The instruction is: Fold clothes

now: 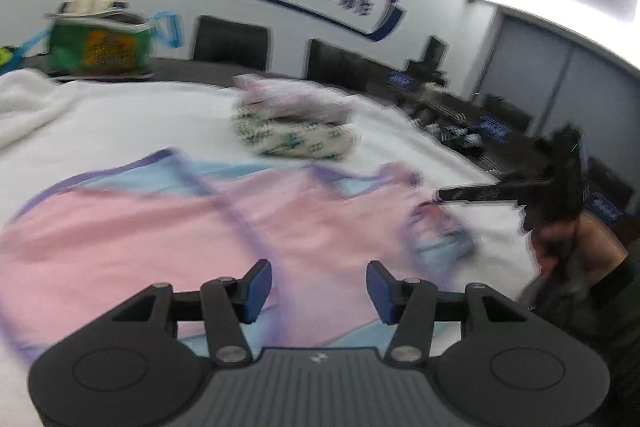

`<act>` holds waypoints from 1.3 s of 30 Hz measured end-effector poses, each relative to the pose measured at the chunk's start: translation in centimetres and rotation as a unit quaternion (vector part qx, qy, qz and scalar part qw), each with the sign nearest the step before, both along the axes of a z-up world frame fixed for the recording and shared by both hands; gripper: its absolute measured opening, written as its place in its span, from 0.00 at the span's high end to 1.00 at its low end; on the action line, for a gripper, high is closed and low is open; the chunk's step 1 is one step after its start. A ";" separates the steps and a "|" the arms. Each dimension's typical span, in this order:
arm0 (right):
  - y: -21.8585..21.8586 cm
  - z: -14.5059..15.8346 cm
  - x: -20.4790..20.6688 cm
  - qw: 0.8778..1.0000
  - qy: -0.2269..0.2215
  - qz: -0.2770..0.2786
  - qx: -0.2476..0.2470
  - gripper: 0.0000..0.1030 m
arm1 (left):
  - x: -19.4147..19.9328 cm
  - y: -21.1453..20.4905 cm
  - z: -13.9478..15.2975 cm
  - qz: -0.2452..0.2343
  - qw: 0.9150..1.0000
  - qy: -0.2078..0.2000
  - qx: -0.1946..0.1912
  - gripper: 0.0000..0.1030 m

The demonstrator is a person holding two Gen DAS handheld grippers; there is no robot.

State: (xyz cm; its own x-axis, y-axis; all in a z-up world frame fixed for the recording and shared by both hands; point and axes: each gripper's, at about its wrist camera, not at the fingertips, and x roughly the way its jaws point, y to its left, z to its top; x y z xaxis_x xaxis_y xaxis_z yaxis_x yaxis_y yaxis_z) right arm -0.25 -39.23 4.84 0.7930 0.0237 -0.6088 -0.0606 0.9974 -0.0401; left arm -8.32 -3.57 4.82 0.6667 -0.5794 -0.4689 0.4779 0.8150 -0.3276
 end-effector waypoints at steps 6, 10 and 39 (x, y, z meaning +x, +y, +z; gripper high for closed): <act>-0.6 -1.3 -1.9 0.999 -0.007 0.048 -0.006 0.52 | 2.6 -8.6 -0.1 -0.047 0.999 0.022 0.005 0.51; -0.7 -1.9 -1.2 0.997 0.000 0.067 0.030 0.59 | 4.7 -12.9 -0.6 -0.025 0.998 0.022 0.049 0.51; 3.8 -1.2 9.2 0.903 0.047 0.424 -0.054 0.94 | 4.3 -16.0 -2.4 0.046 0.992 -0.009 0.121 1.00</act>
State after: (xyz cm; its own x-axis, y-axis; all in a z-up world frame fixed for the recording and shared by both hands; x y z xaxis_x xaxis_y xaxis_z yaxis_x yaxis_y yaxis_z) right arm 8.92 -35.47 3.63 0.4626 0.5336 -0.7080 -0.8083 0.5819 -0.0896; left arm -4.06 -19.57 2.42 0.7203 -0.3879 -0.5751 0.4021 0.9090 -0.1094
